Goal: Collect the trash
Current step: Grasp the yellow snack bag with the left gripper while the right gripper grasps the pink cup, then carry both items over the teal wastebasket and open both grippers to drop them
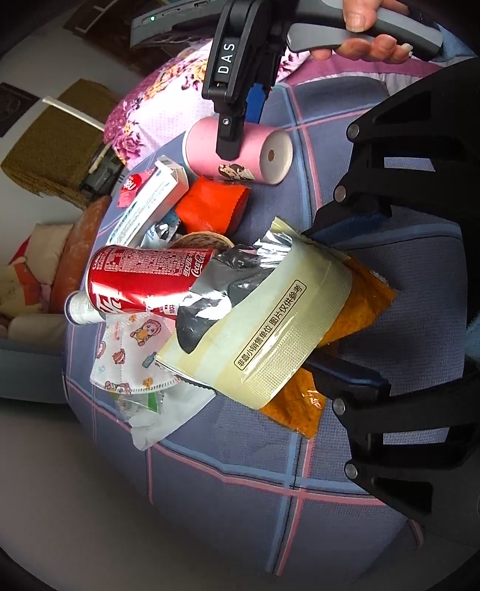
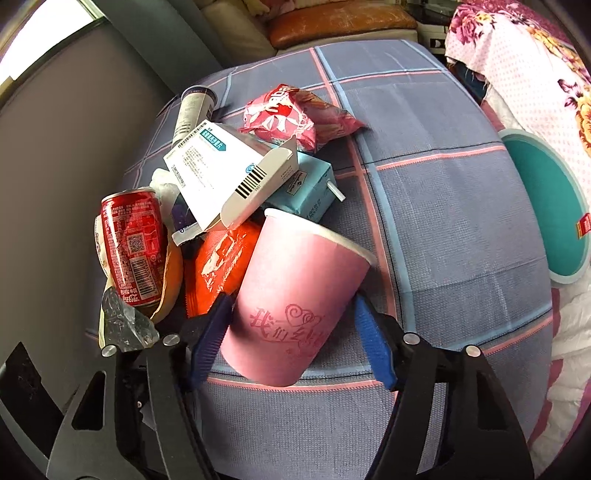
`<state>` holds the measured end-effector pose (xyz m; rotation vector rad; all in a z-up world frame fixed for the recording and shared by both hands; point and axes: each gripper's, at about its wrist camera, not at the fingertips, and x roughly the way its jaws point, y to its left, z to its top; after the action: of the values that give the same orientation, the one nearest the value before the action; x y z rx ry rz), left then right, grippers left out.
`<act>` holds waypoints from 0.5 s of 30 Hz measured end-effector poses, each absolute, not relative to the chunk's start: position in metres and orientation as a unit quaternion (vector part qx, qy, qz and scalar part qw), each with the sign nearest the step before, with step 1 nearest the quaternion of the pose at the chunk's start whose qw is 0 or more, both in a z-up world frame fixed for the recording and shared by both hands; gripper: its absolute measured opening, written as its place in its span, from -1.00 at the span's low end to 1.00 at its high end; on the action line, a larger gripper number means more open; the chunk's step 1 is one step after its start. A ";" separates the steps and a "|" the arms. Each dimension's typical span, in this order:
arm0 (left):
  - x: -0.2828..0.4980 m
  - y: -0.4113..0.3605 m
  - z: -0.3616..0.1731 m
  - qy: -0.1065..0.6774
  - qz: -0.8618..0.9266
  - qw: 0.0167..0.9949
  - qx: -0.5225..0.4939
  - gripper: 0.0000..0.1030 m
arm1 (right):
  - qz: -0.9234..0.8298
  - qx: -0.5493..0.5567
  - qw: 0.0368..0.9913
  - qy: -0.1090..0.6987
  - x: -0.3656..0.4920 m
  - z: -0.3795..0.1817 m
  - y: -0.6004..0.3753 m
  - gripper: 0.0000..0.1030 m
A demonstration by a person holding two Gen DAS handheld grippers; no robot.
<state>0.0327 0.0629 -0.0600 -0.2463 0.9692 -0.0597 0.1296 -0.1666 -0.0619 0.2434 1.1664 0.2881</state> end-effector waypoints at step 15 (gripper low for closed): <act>0.009 0.061 -0.036 0.457 -0.031 0.884 -0.092 -0.41 | 0.137 0.128 0.830 0.525 0.093 -0.047 -0.213 0.09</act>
<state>0.0089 0.0605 -0.0357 -0.1923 0.9514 -0.0643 0.0931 -0.2132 -0.0471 0.2712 1.1126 0.2914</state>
